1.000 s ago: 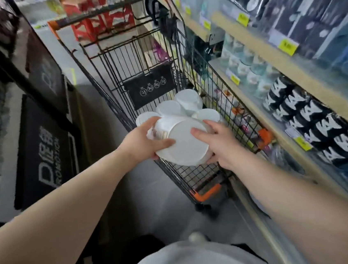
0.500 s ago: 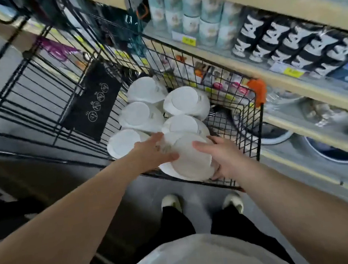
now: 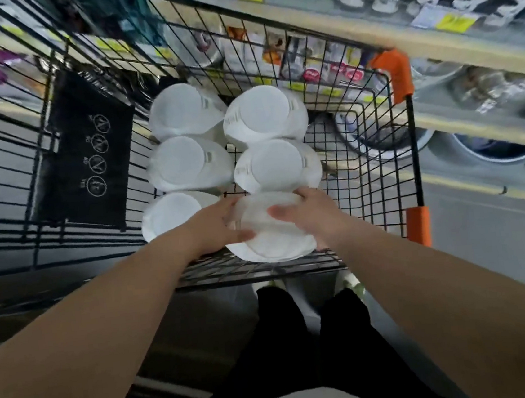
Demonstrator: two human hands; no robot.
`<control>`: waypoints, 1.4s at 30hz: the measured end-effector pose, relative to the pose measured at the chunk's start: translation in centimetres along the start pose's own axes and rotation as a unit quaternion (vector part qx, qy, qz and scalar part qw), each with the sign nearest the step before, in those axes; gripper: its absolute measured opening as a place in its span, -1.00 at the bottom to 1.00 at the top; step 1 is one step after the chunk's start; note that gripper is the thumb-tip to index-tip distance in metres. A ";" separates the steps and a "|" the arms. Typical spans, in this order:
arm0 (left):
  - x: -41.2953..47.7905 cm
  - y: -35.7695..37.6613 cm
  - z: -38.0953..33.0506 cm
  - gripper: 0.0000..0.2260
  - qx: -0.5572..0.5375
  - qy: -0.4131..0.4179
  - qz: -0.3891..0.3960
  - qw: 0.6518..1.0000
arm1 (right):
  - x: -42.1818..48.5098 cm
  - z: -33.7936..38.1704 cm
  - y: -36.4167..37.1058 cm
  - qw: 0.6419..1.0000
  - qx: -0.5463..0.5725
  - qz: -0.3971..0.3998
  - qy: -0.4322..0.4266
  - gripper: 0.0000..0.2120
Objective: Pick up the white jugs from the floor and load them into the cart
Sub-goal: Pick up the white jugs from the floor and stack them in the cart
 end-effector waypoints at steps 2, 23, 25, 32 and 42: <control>1.1 0.3 -0.1 -0.24 0.033 0.003 0.006 0.999 | 1.1 -0.6 0.1 1.000 -0.012 -0.002 -0.006 -0.37; -9.8 5.2 -19.1 -0.73 -0.038 0.186 -0.183 0.965 | -15.9 -1.5 -20.3 0.967 0.025 -0.159 -0.196 -0.74; -11.7 7.6 -23.4 -0.71 -0.033 0.231 -0.177 0.956 | -18.9 -3.3 -24.4 0.957 0.031 -0.191 -0.214 -0.75; -14.7 18.6 -38.4 -0.76 0.019 0.355 -0.132 0.925 | -27.1 -12.7 -38.5 0.919 0.077 -0.316 -0.223 -0.74; -12.6 34.4 -59.1 -0.78 0.109 0.435 0.045 0.893 | -32.0 -27.1 -54.9 0.849 0.216 -0.465 -0.130 -0.79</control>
Point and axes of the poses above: each hand's wrist, its own x-axis towards the middle knuckle, its own y-axis out of the palm, z = x × y, the point moved 4 cm from there along x, towards the middle knuckle, and after that the axes turned 4 degrees about -y, right-handed, at the moved point
